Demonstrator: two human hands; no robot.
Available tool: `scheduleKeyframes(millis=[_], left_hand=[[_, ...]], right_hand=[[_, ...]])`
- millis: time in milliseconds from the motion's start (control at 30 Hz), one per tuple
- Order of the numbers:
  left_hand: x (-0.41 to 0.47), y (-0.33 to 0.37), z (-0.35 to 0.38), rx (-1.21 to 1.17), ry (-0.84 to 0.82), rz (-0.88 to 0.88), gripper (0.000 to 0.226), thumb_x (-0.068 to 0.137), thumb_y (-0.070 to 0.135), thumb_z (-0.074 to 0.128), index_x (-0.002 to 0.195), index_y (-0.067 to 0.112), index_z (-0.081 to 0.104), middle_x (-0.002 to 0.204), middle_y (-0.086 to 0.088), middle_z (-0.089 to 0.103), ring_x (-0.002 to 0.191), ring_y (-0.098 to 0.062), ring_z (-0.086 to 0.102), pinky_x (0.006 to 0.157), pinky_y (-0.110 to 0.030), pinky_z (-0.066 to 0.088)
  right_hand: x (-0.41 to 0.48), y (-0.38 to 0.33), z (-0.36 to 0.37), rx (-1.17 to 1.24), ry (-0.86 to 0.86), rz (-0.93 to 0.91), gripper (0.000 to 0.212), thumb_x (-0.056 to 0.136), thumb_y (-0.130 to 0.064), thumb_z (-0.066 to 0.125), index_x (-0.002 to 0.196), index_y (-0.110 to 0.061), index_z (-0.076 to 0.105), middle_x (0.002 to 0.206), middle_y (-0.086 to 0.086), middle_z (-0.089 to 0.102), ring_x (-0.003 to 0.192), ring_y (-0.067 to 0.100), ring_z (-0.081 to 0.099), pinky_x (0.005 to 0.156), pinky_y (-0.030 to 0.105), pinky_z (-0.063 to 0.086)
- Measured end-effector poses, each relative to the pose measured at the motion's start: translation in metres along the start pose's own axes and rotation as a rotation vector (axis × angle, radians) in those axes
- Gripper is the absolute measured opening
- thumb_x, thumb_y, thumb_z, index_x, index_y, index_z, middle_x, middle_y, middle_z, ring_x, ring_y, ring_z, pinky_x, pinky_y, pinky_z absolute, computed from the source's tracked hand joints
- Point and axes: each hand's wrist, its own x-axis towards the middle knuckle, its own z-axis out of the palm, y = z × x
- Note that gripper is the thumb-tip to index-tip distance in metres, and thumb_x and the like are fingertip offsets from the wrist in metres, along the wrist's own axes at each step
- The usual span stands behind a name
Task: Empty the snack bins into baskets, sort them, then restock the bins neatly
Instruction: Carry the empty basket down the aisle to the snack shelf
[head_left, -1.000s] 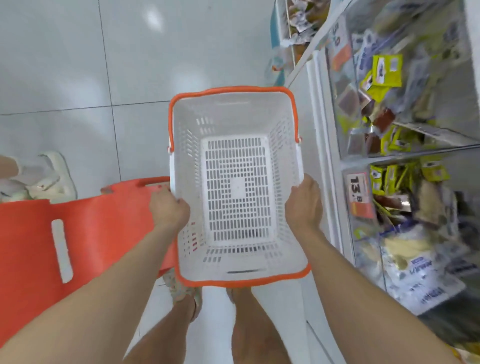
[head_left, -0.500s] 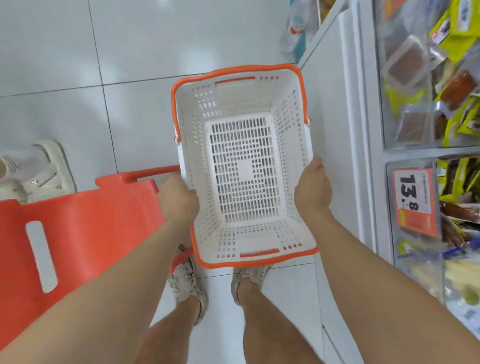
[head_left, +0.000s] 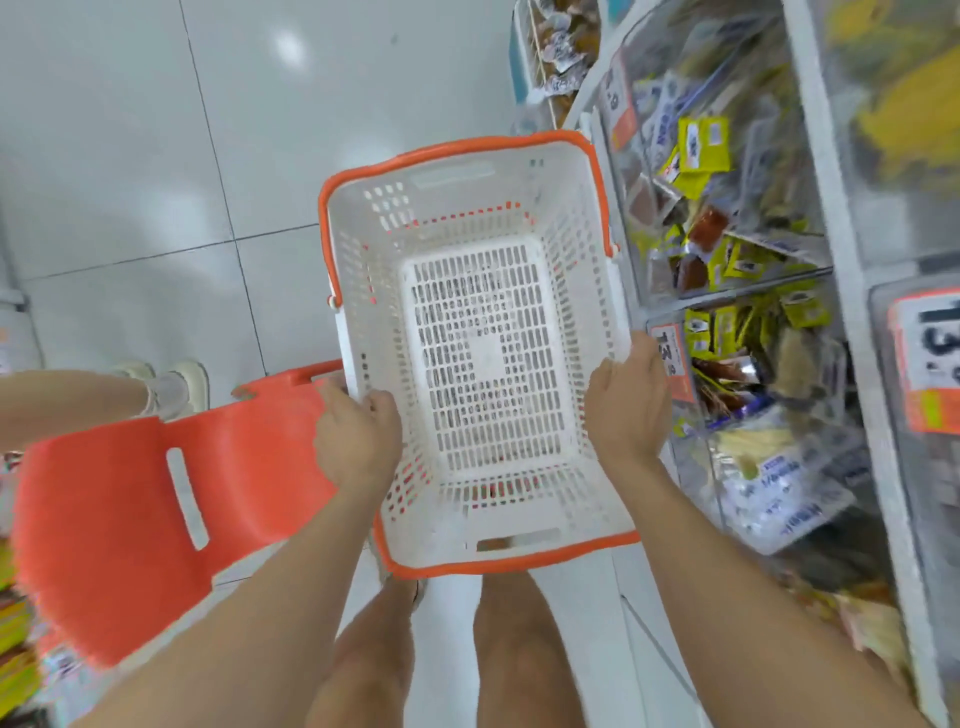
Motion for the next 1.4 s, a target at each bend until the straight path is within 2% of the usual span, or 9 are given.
scheduleKeyframes(millis=[167, 400, 500, 600, 833, 933, 1133, 1233, 1400], left_hand=[[-0.049, -0.011, -0.055, 0.010, -0.060, 0.047, 0.025, 0.096, 0.036, 0.058, 0.104, 0.014, 0.052, 0.077, -0.007, 0.062, 0.073, -0.037, 0.060, 0.066, -0.042, 0.049], [-0.136, -0.065, -0.080, 0.136, -0.245, 0.023, 0.022, 0.089, 0.033, 0.056, 0.089, 0.011, 0.056, 0.079, -0.007, 0.063, 0.065, -0.023, 0.052, 0.063, -0.038, 0.046], [-0.187, -0.096, -0.073, 0.158, -0.288, -0.045, 0.019, 0.089, 0.028, 0.058, 0.092, 0.009, 0.057, 0.074, -0.003, 0.057, 0.062, -0.014, 0.046, 0.057, -0.033, 0.038], [-0.231, -0.134, -0.056, 0.152, -0.335, -0.092, 0.022, 0.083, 0.034, 0.056, 0.095, 0.017, 0.062, 0.076, -0.001, 0.066, 0.061, -0.021, 0.062, 0.051, -0.027, 0.043], [-0.320, -0.201, -0.026, 0.128, -0.367, -0.238, 0.017, 0.085, 0.028, 0.062, 0.082, 0.011, 0.062, 0.075, -0.006, 0.068, 0.061, -0.023, 0.065, 0.051, -0.028, 0.050], [-0.339, -0.237, -0.010, 0.179, -0.375, -0.252, 0.017, 0.088, 0.026, 0.057, 0.088, 0.010, 0.060, 0.080, -0.009, 0.067, 0.069, -0.027, 0.065, 0.063, -0.037, 0.058], [-0.332, -0.297, 0.055, 0.229, -0.422, -0.204, 0.023, 0.104, 0.025, 0.051, 0.121, 0.011, 0.055, 0.096, -0.008, 0.065, 0.072, -0.022, 0.061, 0.059, -0.033, 0.050], [-0.314, -0.314, 0.099, 0.187, -0.426, -0.197, 0.038, 0.104, 0.027, 0.053, 0.140, 0.017, 0.050, 0.096, -0.005, 0.065, 0.079, -0.028, 0.066, 0.067, -0.036, 0.054], [-0.271, -0.326, 0.169, 0.095, -0.419, -0.216, 0.019, 0.098, 0.036, 0.053, 0.106, 0.019, 0.053, 0.105, -0.007, 0.067, 0.094, -0.034, 0.068, 0.089, -0.051, 0.059]], right_hand=[[-0.076, 0.018, -0.063, 0.093, 0.055, 0.135, 0.043, 0.107, -0.033, 0.052, 0.146, -0.015, 0.047, 0.132, 0.010, 0.064, 0.114, 0.036, 0.064, 0.085, 0.048, 0.054], [-0.196, 0.082, -0.091, 0.070, 0.049, 0.184, 0.028, 0.107, -0.028, 0.052, 0.130, -0.012, 0.052, 0.118, 0.010, 0.067, 0.095, 0.034, 0.068, 0.070, 0.047, 0.058], [-0.233, 0.124, -0.085, 0.059, 0.025, 0.185, 0.029, 0.105, -0.027, 0.053, 0.131, -0.014, 0.051, 0.110, 0.008, 0.069, 0.087, 0.033, 0.069, 0.060, 0.038, 0.051], [-0.260, 0.166, -0.078, 0.014, 0.000, 0.190, 0.030, 0.104, -0.026, 0.054, 0.130, -0.010, 0.056, 0.106, 0.011, 0.072, 0.087, 0.035, 0.070, 0.061, 0.035, 0.046], [-0.327, 0.247, -0.073, 0.026, -0.016, 0.140, 0.032, 0.103, -0.024, 0.059, 0.130, -0.008, 0.059, 0.112, 0.013, 0.071, 0.088, 0.036, 0.069, 0.059, 0.035, 0.047], [-0.352, 0.270, -0.057, -0.013, -0.084, 0.159, 0.032, 0.103, -0.024, 0.059, 0.131, -0.007, 0.060, 0.110, 0.014, 0.071, 0.089, 0.036, 0.069, 0.061, 0.033, 0.043], [-0.355, 0.302, 0.029, -0.041, -0.414, 0.239, 0.061, 0.097, -0.003, 0.055, 0.153, -0.010, 0.032, 0.136, 0.018, 0.054, 0.119, 0.039, 0.059, 0.089, 0.045, 0.053], [-0.332, 0.311, 0.077, -0.069, -0.510, 0.308, 0.073, 0.096, -0.011, 0.057, 0.159, -0.015, 0.020, 0.142, 0.019, 0.045, 0.123, 0.042, 0.053, 0.098, 0.052, 0.050], [-0.280, 0.323, 0.151, -0.004, -0.558, 0.347, 0.082, 0.101, -0.032, 0.056, 0.165, -0.023, 0.006, 0.155, 0.016, 0.034, 0.135, 0.041, 0.038, 0.105, 0.054, 0.039]])
